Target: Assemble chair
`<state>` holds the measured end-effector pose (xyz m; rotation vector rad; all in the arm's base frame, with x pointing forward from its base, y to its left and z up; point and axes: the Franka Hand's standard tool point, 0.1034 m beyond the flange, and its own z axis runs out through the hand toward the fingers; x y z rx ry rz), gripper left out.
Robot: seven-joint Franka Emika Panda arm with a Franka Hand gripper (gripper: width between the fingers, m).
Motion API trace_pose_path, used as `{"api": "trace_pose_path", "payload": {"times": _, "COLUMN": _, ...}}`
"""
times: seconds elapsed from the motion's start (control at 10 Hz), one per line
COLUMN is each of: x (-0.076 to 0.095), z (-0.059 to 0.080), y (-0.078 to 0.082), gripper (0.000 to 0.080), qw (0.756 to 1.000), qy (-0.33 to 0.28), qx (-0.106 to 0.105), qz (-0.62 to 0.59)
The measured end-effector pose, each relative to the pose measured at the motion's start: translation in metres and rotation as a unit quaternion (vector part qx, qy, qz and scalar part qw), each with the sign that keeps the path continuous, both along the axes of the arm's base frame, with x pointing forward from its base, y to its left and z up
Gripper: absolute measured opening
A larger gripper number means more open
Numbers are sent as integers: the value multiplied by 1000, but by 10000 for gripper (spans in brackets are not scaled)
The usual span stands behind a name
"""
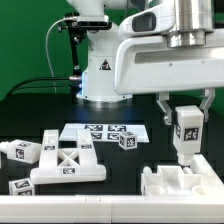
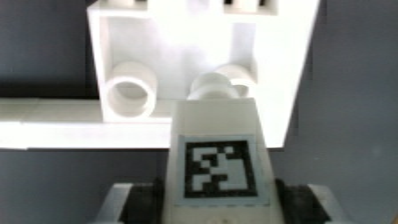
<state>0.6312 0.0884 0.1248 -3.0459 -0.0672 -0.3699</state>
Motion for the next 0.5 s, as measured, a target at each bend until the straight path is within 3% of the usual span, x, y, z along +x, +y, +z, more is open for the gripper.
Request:
{"api": "trace_pose_path", "payload": {"times": 0.3, "x": 0, "z": -2, "y": 1, "gripper": 287, "qw": 1000, "qy": 1, "qx": -1, "qz": 1}}
{"api": "trace_pose_path", "payload": {"times": 0.5, "x": 6, "z": -10, "y": 11, "gripper": 287, "qw": 1000, "qy": -5, "qx": -3, "qz": 10}}
